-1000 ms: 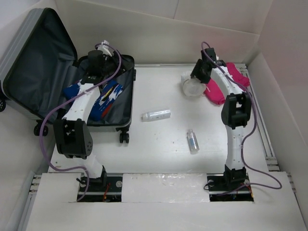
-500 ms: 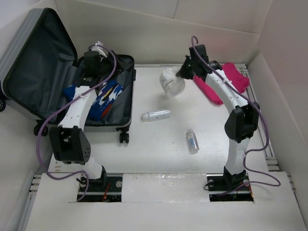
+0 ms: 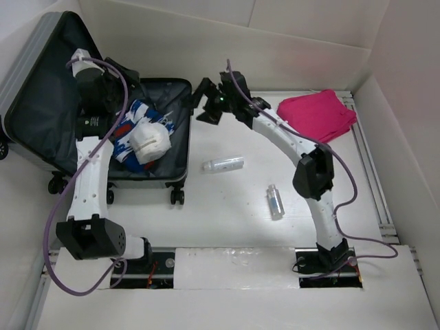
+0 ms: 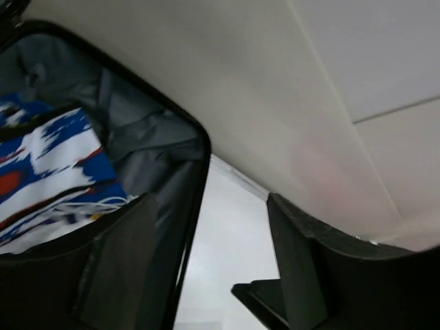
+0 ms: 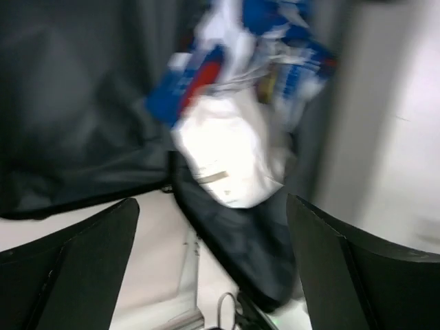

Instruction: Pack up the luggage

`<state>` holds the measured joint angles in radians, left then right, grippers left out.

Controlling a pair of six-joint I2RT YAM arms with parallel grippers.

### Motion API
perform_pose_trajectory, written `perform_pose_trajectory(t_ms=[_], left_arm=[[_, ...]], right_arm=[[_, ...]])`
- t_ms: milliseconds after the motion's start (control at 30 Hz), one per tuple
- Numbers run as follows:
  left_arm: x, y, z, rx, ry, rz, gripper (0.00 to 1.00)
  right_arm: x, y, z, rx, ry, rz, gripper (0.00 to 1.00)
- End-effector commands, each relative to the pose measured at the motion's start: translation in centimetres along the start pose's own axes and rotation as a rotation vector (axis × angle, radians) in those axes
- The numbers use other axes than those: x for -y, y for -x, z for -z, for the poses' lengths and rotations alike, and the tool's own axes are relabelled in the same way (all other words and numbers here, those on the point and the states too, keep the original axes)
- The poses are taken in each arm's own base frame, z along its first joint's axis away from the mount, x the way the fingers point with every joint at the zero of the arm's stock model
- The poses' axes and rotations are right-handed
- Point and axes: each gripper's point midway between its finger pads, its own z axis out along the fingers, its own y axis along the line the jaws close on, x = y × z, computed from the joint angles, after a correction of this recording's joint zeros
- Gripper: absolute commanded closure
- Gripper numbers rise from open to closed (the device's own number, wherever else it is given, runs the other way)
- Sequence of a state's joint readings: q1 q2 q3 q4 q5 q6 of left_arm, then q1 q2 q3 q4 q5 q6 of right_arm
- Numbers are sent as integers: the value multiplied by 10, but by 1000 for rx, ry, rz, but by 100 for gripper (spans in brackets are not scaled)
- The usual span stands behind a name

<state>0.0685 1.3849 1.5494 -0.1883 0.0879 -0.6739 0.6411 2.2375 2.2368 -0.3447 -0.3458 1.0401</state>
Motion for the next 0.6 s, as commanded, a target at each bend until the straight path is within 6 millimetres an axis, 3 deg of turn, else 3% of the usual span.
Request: perform_pose_trajectory(t_ms=[0, 33, 67, 100, 133, 167, 200, 267, 333, 367, 400, 433, 467, 567], left_arm=[[-57, -37, 8, -55, 185, -47, 42], [-69, -42, 15, -48, 222, -50, 45], [-104, -59, 18, -54, 335, -63, 47], [-116, -62, 21, -43, 378, -70, 48], [-130, -68, 23, -46, 427, -79, 48], [-143, -64, 28, -21, 466, -56, 48], [-150, -73, 28, -63, 458, -40, 48], [-174, -90, 19, -169, 475, 15, 44], [-173, -119, 12, -314, 422, 48, 36], [-174, -126, 10, -354, 416, 48, 34], [-170, -128, 2, -363, 373, 44, 30], [-165, -151, 3, -437, 289, 61, 27], [-158, -152, 3, -434, 240, 63, 24], [-128, -147, -3, -404, 125, 19, 15]], right_arm=[[-1, 55, 63, 151, 7, 4, 6], [-14, 61, 87, 185, 19, 33, 9], [-1, 64, 99, 189, -18, 69, 12], [25, 51, 102, 173, -83, 74, 16], [33, 49, 112, 171, -105, 93, 27], [27, 45, 132, 183, -115, 143, 33], [37, 42, 141, 186, -141, 153, 38], [55, 24, 160, 169, -193, 163, 41], [69, 13, 170, 152, -232, 190, 36], [81, -1, 171, 119, -257, 191, 32], [82, -3, 178, 123, -268, 210, 29], [85, -14, 178, 99, -275, 219, 26], [94, -27, 174, 65, -290, 225, 24], [96, -50, 172, 3, -282, 240, 22]])
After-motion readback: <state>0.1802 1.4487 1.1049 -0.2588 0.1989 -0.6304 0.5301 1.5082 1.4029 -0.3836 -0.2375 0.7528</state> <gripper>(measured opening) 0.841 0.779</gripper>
